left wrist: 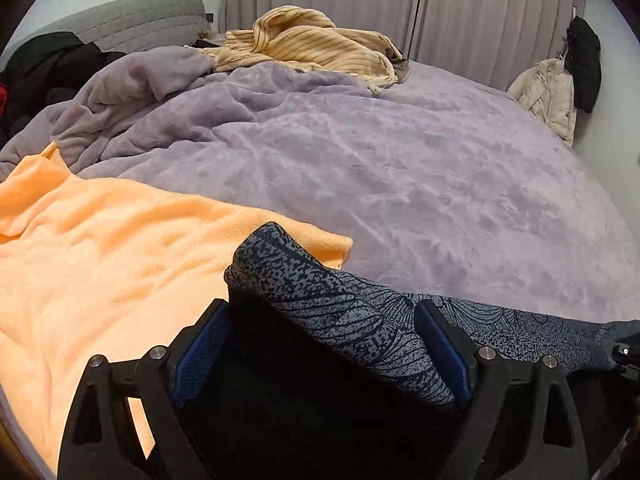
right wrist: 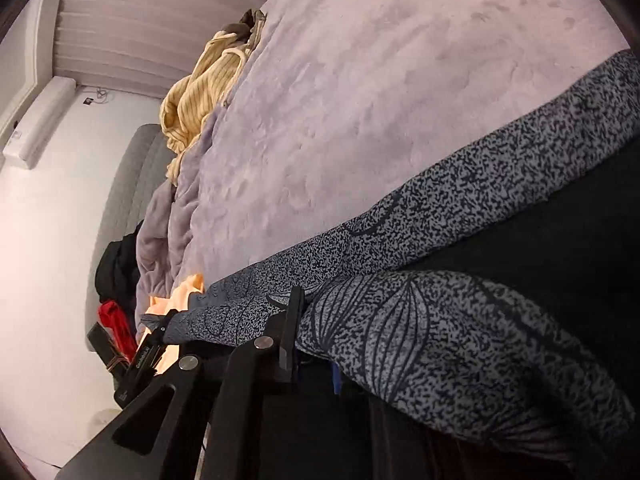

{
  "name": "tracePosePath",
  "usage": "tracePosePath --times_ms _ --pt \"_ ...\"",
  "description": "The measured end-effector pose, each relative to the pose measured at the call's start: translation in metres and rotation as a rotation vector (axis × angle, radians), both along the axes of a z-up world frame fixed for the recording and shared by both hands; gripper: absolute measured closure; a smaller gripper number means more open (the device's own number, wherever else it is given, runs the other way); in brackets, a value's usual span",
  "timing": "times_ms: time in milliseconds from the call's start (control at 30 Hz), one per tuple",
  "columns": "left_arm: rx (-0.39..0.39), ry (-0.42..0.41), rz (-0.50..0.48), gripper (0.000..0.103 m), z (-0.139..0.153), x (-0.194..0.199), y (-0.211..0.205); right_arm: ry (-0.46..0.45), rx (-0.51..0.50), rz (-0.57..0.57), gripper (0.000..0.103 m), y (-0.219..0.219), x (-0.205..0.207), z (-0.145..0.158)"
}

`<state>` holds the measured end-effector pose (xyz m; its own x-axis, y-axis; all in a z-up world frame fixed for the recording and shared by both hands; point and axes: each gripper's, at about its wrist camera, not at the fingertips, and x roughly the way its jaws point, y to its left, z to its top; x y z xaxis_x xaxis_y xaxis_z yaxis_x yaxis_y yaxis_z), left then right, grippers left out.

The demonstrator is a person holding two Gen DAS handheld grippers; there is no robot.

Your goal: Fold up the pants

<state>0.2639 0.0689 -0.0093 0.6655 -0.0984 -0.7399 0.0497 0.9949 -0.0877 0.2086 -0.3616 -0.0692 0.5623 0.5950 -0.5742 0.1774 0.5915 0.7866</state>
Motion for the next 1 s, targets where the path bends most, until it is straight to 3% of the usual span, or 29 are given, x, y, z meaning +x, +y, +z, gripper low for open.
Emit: tracePosePath --times_ms 33,100,233,333,400,500,600,667,767,900,1000 --pt "0.000 -0.013 -0.004 0.010 0.007 -0.006 0.003 0.001 -0.010 0.020 0.086 0.000 -0.003 0.005" --pt "-0.005 -0.046 -0.008 0.010 0.022 -0.014 0.008 -0.022 -0.060 0.033 0.071 0.003 -0.016 0.023" --pt "-0.030 -0.108 -0.006 0.010 0.043 -0.023 0.016 -0.206 -0.143 0.139 0.071 0.035 -0.041 0.073" --pt "-0.034 -0.116 -0.049 0.010 0.041 -0.028 0.005 -0.235 -0.210 0.233 0.071 0.067 -0.040 0.084" --pt "-0.005 -0.040 -0.115 0.010 0.020 -0.022 -0.015 -0.199 -0.301 0.248 0.071 0.086 -0.020 0.072" --pt "0.103 0.067 -0.126 0.010 -0.021 -0.022 -0.043 -0.091 -0.378 0.165 0.071 0.085 0.009 0.038" --pt "0.113 0.050 -0.158 0.010 -0.021 -0.041 -0.048 -0.086 -0.277 0.045 0.068 0.063 0.002 0.043" --pt "0.131 0.034 -0.207 0.010 -0.010 -0.054 -0.053 -0.138 -0.322 0.007 0.062 0.048 -0.023 0.065" --pt "0.135 -0.013 -0.314 0.010 0.013 -0.074 -0.079 -0.217 -0.288 -0.081 0.031 0.009 -0.080 0.090" --pt "0.087 -0.066 -0.500 0.010 0.038 -0.110 -0.146 -0.232 -0.212 -0.229 0.031 -0.041 -0.158 0.097" --pt "0.016 -0.028 -0.660 0.010 0.043 -0.137 -0.206 -0.220 -0.236 -0.353 0.031 -0.088 -0.228 0.100"
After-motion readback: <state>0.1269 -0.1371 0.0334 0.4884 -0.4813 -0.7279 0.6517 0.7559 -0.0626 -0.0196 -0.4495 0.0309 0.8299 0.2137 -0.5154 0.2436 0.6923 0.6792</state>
